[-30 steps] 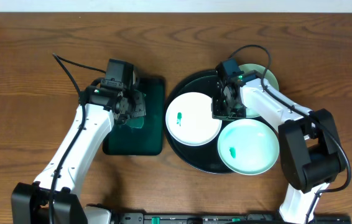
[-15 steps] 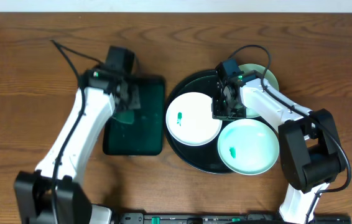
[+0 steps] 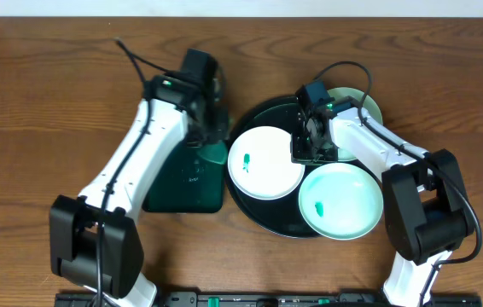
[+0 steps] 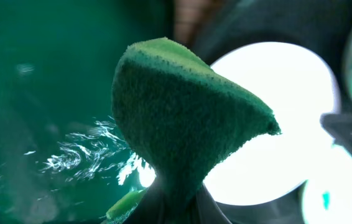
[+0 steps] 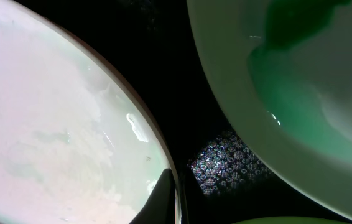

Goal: Clean dirty plates on tray and stack at the side

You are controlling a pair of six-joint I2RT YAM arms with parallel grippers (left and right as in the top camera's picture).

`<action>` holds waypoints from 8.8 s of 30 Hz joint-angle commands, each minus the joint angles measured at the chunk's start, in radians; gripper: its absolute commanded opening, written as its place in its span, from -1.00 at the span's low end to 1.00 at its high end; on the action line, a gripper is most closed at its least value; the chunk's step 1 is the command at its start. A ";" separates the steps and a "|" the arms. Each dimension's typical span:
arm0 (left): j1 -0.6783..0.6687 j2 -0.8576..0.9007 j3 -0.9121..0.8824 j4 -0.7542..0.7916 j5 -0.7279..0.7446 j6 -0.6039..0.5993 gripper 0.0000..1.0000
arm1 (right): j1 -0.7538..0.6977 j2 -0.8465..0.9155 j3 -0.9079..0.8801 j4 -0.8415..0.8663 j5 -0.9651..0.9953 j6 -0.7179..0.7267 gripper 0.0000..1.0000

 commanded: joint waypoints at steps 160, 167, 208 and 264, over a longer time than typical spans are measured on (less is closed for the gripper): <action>-0.208 0.271 -0.194 0.357 -0.066 -0.224 -0.86 | 0.038 -0.024 -0.055 0.074 0.009 0.003 -0.98; -0.245 0.317 -0.194 0.362 0.123 -0.224 -0.86 | 0.038 -0.024 -0.055 0.074 0.009 0.004 -0.98; -0.214 0.136 -0.185 0.276 -0.135 -0.277 -0.85 | 0.038 -0.024 -0.055 0.074 0.009 0.004 -0.98; -0.026 -0.113 -0.187 0.107 -0.218 -0.110 -0.86 | 0.038 -0.024 -0.055 0.078 0.009 0.003 -0.98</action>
